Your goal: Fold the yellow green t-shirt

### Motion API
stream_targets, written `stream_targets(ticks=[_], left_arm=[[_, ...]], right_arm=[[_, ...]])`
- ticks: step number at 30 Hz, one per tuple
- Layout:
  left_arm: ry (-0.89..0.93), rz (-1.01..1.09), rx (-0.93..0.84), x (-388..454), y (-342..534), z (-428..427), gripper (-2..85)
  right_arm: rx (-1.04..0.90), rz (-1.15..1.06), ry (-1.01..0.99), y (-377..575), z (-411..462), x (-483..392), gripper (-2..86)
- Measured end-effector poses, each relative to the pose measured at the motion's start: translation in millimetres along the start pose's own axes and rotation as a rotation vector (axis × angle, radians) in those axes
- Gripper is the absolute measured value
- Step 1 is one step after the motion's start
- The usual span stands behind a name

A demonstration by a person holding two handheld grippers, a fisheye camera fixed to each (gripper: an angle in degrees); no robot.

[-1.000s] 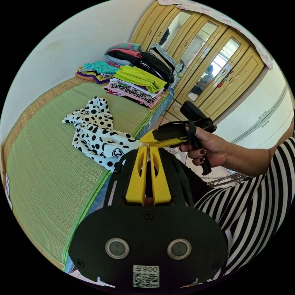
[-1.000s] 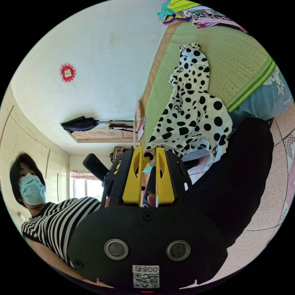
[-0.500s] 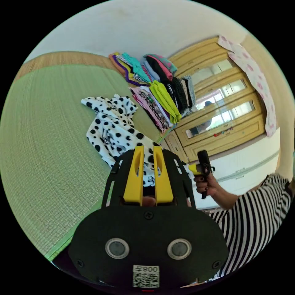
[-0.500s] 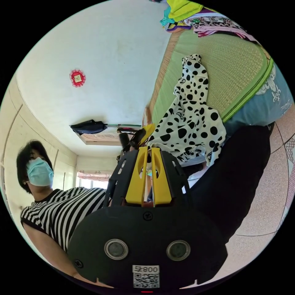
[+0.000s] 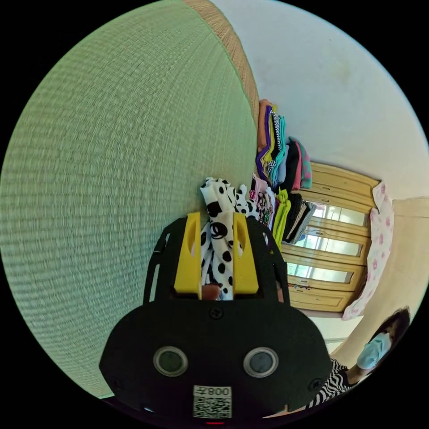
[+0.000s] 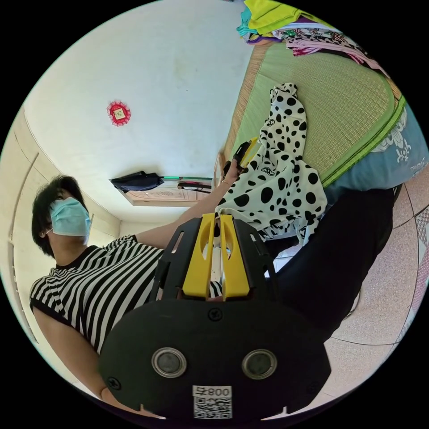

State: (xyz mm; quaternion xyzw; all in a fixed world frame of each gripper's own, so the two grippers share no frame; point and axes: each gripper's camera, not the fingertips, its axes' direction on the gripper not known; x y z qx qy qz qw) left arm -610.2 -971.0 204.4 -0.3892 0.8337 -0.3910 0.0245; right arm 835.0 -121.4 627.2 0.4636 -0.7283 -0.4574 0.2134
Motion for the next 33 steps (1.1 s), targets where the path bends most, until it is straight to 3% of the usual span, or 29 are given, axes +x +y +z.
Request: stream_targets(ticks=[7,12,26,33], left_arm=[[-0.039,0.022,-0.007,19,2,-25,5.5],[0.067,0.100,0.044,41,39,-82,3.7],[0.462,0.342,0.408,106,265,-338,2.7],[0.537,0.543,0.527,150,383,-434,2.6]], right_arm=[[-0.046,0.014,0.012,11,-6,6,1.9],[-0.041,-0.004,0.010,28,-15,0,1.9],[0.094,-0.399,-0.009,82,-66,-138,1.6],[0.138,-0.655,-0.023,122,-82,-237,1.5]])
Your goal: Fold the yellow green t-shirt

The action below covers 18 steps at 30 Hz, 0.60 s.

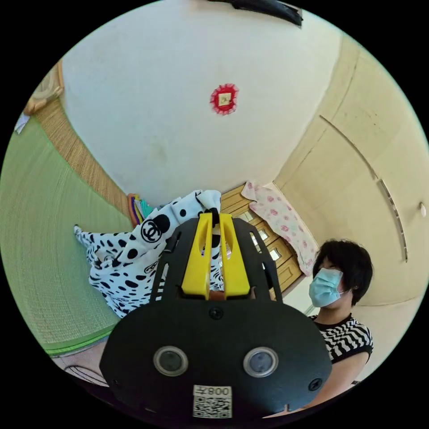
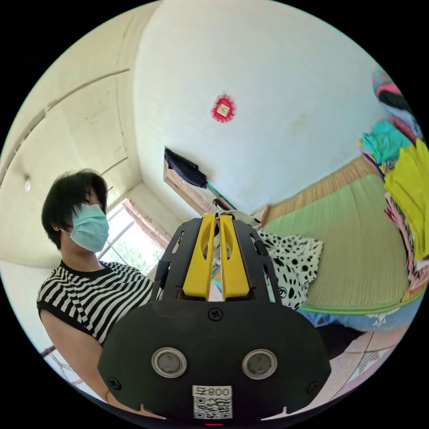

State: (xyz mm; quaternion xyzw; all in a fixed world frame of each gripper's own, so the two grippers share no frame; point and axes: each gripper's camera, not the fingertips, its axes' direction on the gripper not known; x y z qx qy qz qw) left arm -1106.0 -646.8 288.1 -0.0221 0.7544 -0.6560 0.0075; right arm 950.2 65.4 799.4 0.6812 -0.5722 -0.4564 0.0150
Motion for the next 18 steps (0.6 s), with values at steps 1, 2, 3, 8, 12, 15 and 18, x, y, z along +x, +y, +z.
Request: stream_targets(ticks=[1,2,3,8,12,15,18], left_arm=[[0.020,0.038,0.009,23,3,-12,2.5],[0.038,0.077,0.015,46,7,-23,2.5],[0.045,0.096,0.018,57,9,-29,2.5],[0.088,0.247,0.044,147,28,-77,2.5],[0.097,0.317,0.064,196,45,-108,2.5],[0.075,0.371,0.071,230,59,-133,2.6],[0.065,0.407,0.071,260,73,-154,2.6]], right_arm=[[0.009,-0.041,-0.004,-4,-2,-19,1.5],[0.021,-0.081,-0.010,-6,-4,-37,1.5],[0.026,-0.100,-0.015,-8,-5,-46,1.5],[0.048,-0.236,-0.039,-13,-9,-119,1.4],[0.056,-0.302,-0.062,-14,-12,-159,1.3],[0.060,-0.355,-0.079,-14,-14,-190,1.3],[0.061,-0.397,-0.098,-13,-15,-217,1.3]])
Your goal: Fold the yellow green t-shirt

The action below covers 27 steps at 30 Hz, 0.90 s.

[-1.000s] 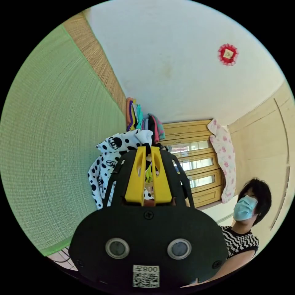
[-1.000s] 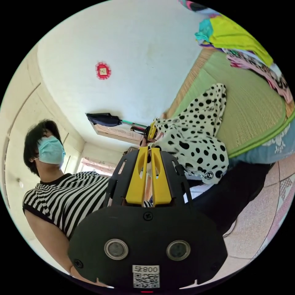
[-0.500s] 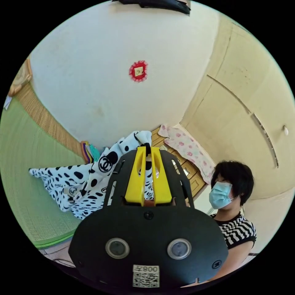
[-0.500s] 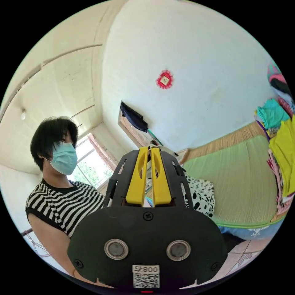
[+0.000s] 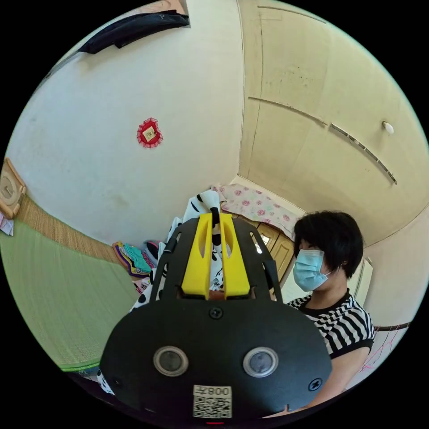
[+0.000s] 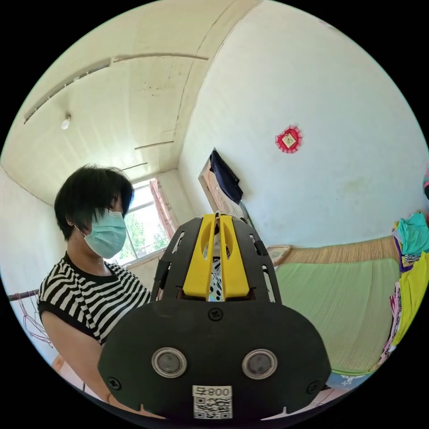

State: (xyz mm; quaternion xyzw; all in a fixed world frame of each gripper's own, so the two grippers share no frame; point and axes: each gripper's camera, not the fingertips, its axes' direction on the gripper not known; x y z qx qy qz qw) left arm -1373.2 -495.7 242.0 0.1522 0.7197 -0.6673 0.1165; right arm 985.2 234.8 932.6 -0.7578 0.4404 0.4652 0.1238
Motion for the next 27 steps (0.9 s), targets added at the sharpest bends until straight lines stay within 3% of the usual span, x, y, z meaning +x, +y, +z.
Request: stream_targets(ticks=[14,21,27], left_arm=[[-0.009,0.203,0.034,98,3,-65,2.8],[-0.041,0.210,0.050,76,-24,-60,2.8],[-0.159,0.155,0.017,10,-75,-34,2.9]], right_arm=[[-0.006,-0.147,-0.048,-40,6,-70,1.3],[-0.017,-0.147,-0.022,-78,28,-41,1.3],[-0.051,-0.116,0.030,-135,73,30,1.3]])
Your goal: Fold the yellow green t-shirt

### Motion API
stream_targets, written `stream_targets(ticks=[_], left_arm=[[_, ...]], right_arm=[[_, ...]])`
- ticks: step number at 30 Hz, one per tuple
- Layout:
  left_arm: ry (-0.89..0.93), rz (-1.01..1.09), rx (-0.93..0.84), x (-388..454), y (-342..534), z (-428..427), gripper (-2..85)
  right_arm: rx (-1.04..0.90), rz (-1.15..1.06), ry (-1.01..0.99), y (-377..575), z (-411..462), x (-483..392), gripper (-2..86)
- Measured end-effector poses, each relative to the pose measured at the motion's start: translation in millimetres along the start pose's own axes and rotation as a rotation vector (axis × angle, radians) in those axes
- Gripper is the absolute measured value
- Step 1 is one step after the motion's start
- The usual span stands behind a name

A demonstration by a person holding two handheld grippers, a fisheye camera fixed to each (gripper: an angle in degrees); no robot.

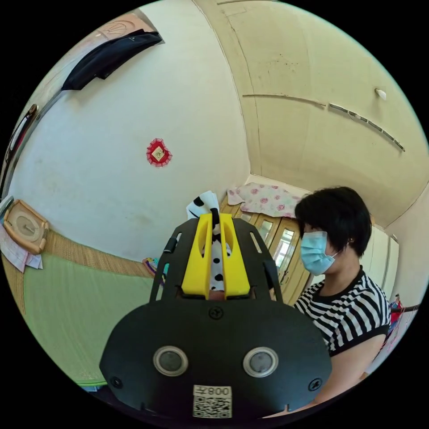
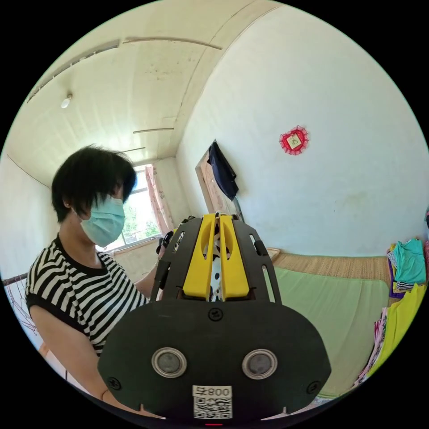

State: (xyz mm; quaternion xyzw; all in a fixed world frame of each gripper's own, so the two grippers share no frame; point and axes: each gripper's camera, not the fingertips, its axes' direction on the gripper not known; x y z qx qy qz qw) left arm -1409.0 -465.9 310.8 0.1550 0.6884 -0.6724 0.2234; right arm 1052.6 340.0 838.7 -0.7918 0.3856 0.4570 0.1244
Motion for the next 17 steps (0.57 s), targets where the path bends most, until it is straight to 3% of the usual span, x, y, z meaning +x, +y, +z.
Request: stream_targets(ticks=[6,12,17], left_arm=[[-0.165,-0.123,-0.070,-133,-41,63,3.2],[-0.385,-0.400,-0.181,-330,-45,139,5.5],[-0.627,-0.601,-0.452,-481,2,171,7.1]], right_arm=[[-0.137,0.093,0.137,-60,87,148,1.3],[-0.368,0.342,0.253,-86,221,380,1.9],[-0.700,0.561,0.471,-38,320,572,3.3]])
